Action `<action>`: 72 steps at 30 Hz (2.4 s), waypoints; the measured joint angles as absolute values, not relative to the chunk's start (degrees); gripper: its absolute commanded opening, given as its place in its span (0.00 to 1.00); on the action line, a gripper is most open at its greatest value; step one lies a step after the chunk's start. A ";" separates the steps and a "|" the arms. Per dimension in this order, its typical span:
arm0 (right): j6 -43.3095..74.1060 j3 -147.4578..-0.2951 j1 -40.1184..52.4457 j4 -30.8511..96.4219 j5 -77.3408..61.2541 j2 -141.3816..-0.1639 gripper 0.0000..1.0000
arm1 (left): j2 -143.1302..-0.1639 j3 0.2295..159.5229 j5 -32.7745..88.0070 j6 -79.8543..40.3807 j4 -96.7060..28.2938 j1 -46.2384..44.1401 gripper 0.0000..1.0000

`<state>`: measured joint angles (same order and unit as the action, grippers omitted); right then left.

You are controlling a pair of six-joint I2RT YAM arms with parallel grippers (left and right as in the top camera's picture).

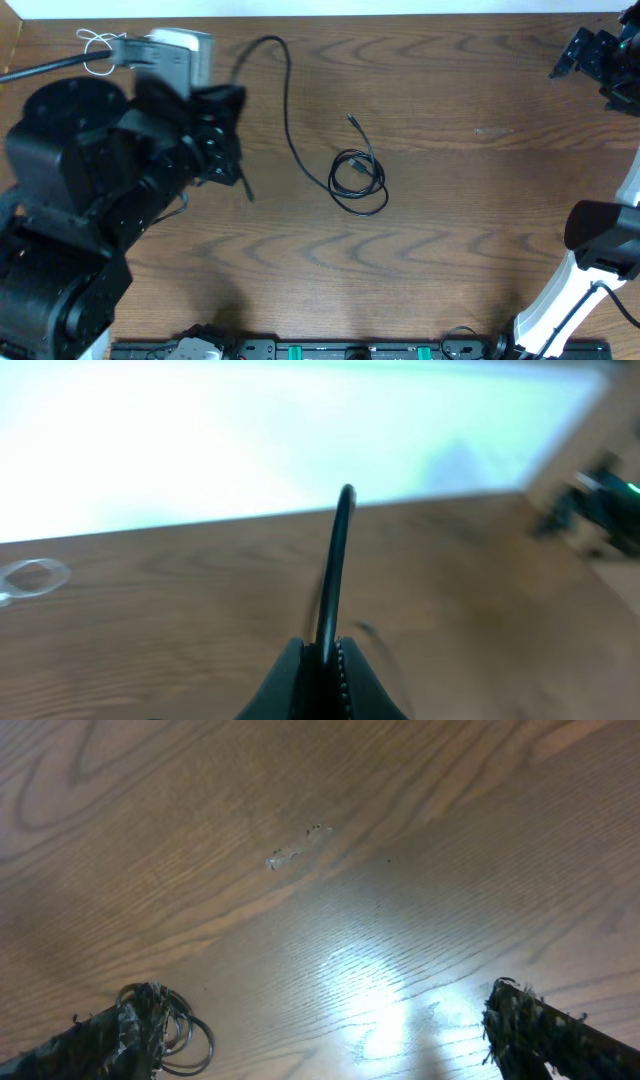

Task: Untangle cables
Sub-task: 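Carry the black cable to the left edge and release it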

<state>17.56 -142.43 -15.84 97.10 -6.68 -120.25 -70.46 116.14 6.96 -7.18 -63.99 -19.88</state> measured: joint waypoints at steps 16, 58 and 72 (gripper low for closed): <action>17.56 -142.43 -15.84 97.10 -6.68 -120.25 0.99 | -82.74 116.14 -14.92 -17.87 -55.51 1.34 0.08; 17.56 -142.43 -15.84 97.10 -6.68 -120.25 0.99 | -119.26 114.10 -0.60 -38.83 -73.69 39.16 0.79; 17.56 -142.43 -15.84 97.03 -6.68 -120.25 0.99 | -119.31 100.79 -6.00 -39.24 -65.06 51.92 0.77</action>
